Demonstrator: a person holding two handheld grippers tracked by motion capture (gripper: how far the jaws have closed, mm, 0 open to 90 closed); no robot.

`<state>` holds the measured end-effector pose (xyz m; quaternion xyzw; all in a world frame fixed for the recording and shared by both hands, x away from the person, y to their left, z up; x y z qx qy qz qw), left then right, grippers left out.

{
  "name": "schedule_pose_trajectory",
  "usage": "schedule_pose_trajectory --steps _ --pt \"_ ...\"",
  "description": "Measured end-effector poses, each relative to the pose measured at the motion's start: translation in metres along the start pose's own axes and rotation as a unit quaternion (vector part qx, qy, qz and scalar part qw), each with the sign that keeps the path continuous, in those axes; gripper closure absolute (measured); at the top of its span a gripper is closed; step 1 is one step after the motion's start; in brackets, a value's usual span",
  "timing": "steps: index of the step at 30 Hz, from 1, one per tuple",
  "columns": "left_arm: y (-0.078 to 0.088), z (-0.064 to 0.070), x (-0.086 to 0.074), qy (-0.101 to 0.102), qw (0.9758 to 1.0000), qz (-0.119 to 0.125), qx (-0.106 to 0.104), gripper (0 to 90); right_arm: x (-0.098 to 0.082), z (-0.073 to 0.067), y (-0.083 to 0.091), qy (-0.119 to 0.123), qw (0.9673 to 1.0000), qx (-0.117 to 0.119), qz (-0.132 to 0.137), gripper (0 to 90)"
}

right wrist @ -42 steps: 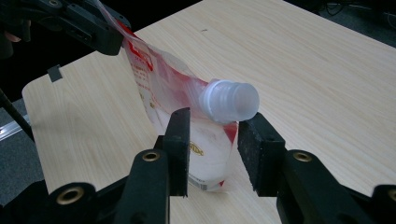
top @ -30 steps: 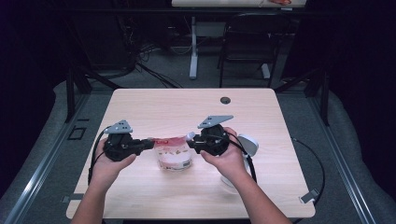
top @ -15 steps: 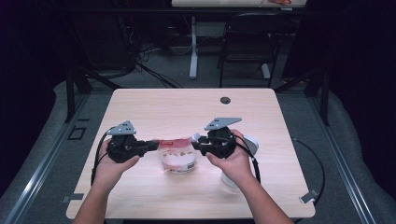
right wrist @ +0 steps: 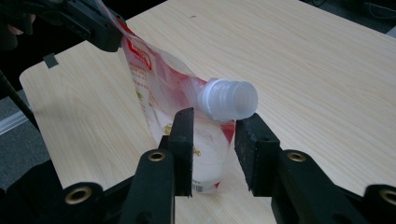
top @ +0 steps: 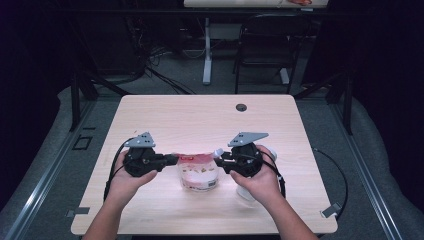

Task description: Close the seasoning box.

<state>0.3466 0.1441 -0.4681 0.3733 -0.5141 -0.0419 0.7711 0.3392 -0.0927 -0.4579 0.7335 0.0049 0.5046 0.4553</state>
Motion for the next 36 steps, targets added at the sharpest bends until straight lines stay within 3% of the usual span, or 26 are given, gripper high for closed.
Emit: schedule_pose_trajectory --steps 5,19,36 --pt "0.000 -0.001 -0.001 0.008 1.0000 0.004 -0.005 82.5 -0.002 -0.001 0.002 0.003 1.0000 0.007 -0.003 69.7" --pt "0.001 -0.002 -0.003 0.002 0.9999 -0.008 0.007 69.7 0.004 0.003 0.025 0.023 0.9991 0.012 -0.033 68.7" --pt "0.010 -0.004 -0.004 0.007 0.9998 -0.002 0.019 63.5 0.028 0.002 0.037 0.055 0.9977 0.002 -0.039 64.2"
Point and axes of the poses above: each handheld gripper's, and its own axes: y roughly backward along the jaws, x roughly out of its top, z roughly to its right, the point moved 5 cm from there along -y, roughly forward along the jaws, and after that the axes turned 4 degrees about -z, right-handed, at the moved point
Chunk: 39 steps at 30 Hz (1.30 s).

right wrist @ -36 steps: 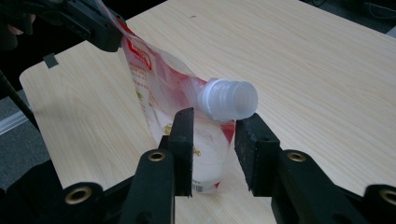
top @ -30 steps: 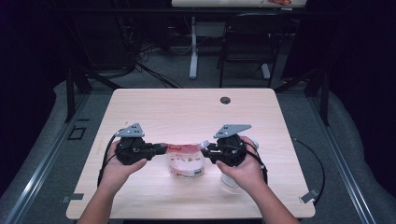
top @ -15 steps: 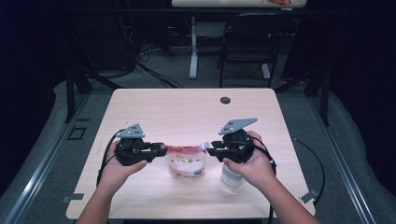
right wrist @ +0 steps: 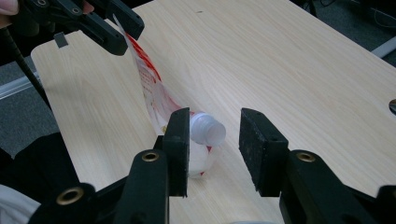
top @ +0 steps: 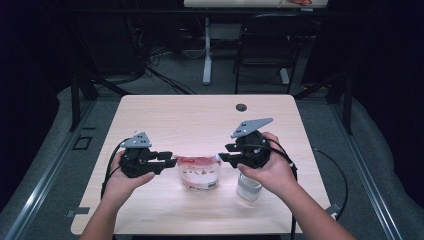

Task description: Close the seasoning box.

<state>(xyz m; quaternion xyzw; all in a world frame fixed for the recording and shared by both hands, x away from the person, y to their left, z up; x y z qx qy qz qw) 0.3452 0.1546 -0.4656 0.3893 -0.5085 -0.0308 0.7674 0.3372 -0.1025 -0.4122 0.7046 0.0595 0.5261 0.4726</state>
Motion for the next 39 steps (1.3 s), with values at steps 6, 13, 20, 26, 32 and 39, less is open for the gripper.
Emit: schedule_pose_trajectory --steps 6,13,20,26,32,39 --pt "0.005 -0.003 0.000 0.002 1.0000 0.001 -0.001 62.8 0.006 0.005 -0.002 -0.004 0.9999 0.003 -0.014 64.1" --pt "0.009 -0.004 0.000 0.005 1.0000 0.001 -0.002 62.9 0.014 0.002 -0.007 0.007 0.9997 0.011 -0.020 65.6" --pt "0.012 -0.009 -0.002 0.009 0.9999 0.000 0.007 63.2 0.026 -0.005 -0.012 0.024 0.9994 0.014 -0.019 66.2" --pt "0.016 -0.013 -0.004 0.012 0.9999 0.003 0.012 64.0 0.033 -0.010 -0.020 0.046 0.9981 0.022 -0.035 68.1" --pt "0.019 -0.016 -0.005 0.015 0.9997 0.009 0.018 64.0 0.041 -0.016 -0.027 0.061 0.9968 0.033 -0.039 68.8" --pt "0.022 -0.018 -0.005 0.015 0.9994 0.010 0.029 64.0 0.050 -0.030 -0.038 0.076 0.9951 0.050 -0.038 68.7"
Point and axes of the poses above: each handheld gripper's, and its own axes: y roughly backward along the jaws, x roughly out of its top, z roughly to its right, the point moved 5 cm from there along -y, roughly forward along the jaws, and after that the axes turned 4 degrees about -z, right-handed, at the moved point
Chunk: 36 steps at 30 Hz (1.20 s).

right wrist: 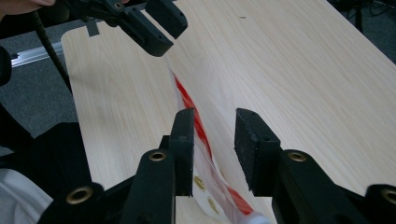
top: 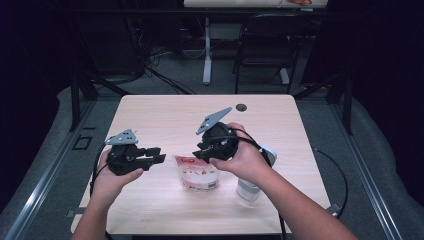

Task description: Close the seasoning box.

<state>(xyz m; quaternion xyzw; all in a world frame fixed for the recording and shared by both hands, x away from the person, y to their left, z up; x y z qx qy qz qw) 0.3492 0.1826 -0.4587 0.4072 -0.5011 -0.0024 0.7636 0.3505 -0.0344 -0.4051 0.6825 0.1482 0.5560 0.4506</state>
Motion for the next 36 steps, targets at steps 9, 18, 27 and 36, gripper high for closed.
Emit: schedule_pose_trajectory --steps 9,18,27,36 --pt "0.002 -0.003 -0.001 0.006 1.0000 0.005 -0.001 63.9 0.011 -0.008 -0.014 0.016 0.9997 0.015 -0.006 68.3" --pt "0.002 -0.005 -0.001 0.008 1.0000 0.003 0.002 63.2 0.016 -0.011 -0.026 0.020 0.9994 0.023 -0.014 68.7" --pt "0.002 -0.006 -0.002 0.011 0.9999 0.004 0.001 61.8 0.019 -0.013 -0.038 0.026 0.9990 0.025 -0.026 70.3" --pt "0.004 -0.006 -0.001 0.012 0.9999 0.008 0.003 58.5 0.020 -0.014 -0.048 0.032 0.9985 0.025 -0.037 72.9"
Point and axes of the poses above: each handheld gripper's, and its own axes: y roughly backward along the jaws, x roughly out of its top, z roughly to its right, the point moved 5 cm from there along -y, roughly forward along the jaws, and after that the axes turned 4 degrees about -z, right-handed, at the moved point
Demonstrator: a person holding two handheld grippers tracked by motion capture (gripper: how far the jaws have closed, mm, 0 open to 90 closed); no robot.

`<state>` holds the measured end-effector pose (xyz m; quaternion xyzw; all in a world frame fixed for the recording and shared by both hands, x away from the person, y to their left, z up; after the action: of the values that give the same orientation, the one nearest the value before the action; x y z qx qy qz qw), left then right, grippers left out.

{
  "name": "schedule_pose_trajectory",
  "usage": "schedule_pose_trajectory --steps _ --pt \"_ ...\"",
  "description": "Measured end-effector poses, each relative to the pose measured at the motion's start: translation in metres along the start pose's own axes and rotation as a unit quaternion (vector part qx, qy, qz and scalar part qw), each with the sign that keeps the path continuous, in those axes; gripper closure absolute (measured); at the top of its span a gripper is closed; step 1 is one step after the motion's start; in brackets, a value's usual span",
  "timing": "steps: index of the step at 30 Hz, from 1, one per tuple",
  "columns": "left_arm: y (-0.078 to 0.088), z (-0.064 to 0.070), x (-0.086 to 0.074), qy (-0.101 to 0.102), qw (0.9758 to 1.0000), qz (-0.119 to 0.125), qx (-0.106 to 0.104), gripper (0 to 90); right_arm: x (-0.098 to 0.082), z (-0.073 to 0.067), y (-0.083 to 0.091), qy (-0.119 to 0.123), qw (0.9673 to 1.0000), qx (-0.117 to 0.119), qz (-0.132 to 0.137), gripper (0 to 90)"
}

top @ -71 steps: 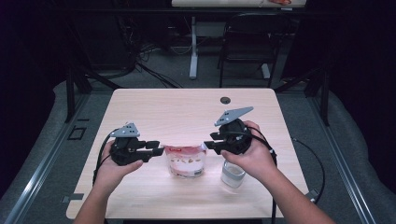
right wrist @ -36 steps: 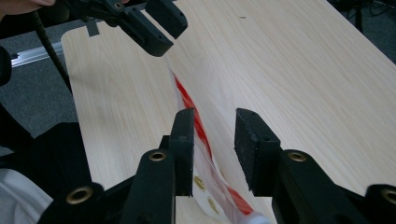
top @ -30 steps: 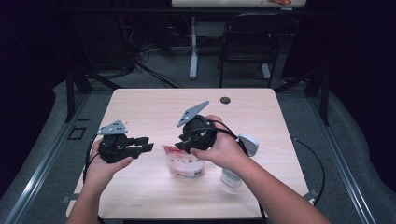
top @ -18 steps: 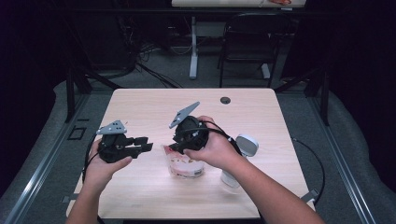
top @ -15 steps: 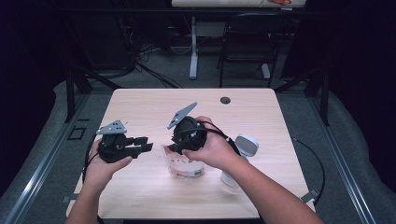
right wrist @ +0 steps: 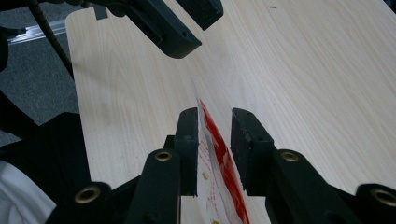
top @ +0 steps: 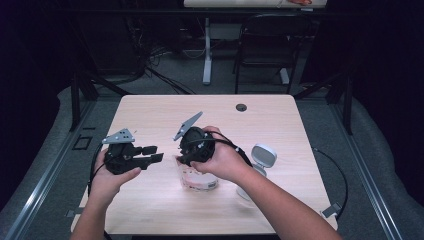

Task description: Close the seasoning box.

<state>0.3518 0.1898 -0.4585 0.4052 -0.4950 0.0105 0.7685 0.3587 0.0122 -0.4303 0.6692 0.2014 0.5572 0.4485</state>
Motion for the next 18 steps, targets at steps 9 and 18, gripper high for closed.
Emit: schedule_pose_trajectory --steps 9,18 --pt "0.0002 -0.0007 -0.0001 0.000 1.0000 0.000 0.000 57.1 0.0009 -0.0006 -0.0076 0.003 0.9999 -0.002 -0.010 75.7" --pt "0.0000 -0.0011 -0.0005 0.002 1.0000 0.000 0.000 57.0 0.0012 0.0004 -0.0103 0.000 0.9999 0.000 -0.015 76.1"
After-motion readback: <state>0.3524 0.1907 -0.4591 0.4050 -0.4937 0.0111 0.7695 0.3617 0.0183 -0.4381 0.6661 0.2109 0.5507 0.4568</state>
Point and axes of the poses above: each handheld gripper's, and its own axes: y roughly backward along the jaws, x roughly out of its top, z roughly to its right, the point moved 5 cm from there along -y, roughly forward along the jaws, and after that the axes turned 4 degrees about -z, right-handed, at the moved point
